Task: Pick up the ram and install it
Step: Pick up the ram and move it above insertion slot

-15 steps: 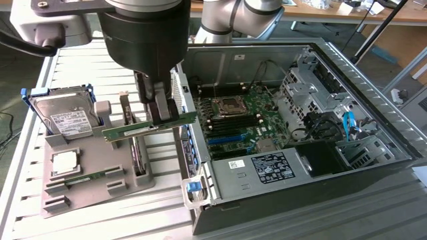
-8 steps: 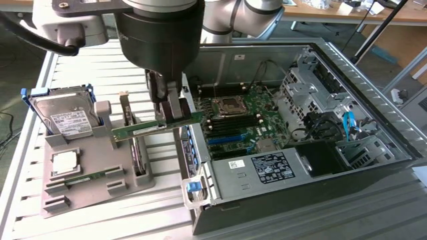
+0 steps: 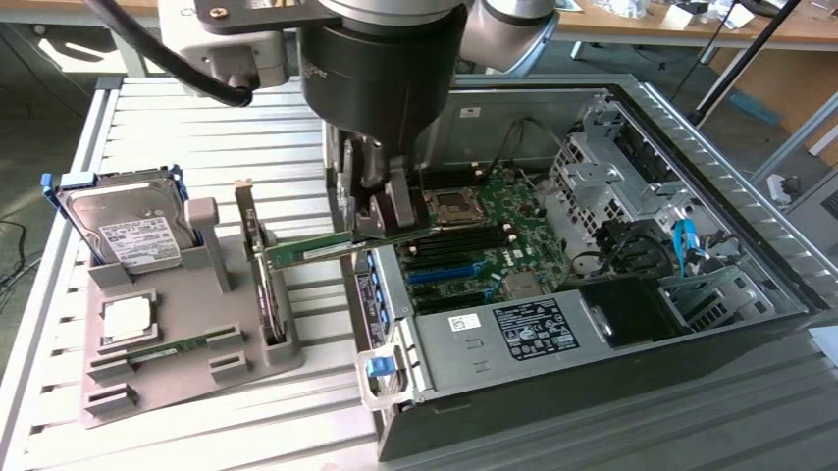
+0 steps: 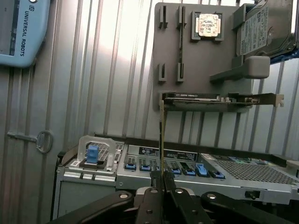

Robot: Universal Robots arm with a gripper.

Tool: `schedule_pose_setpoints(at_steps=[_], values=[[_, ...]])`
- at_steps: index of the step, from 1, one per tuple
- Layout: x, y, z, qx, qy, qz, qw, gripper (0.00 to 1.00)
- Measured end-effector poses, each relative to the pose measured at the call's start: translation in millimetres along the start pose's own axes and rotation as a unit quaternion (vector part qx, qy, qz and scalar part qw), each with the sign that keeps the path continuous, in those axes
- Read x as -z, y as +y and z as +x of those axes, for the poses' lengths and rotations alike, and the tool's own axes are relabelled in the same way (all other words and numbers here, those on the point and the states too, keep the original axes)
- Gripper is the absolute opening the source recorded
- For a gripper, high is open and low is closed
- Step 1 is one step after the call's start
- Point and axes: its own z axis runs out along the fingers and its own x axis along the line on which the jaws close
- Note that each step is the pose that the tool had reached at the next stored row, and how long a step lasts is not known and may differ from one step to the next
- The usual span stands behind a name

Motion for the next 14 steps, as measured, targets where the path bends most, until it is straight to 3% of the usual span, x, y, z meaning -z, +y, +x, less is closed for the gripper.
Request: schedule_pose_setpoints(at_steps=[11,14], values=[[-0.6,-28.9,3.9,0.0,0.0,0.0,1.0,0.12],[-0.8,-40.3,5.4,0.0,0.0,0.0,1.0,0.12]])
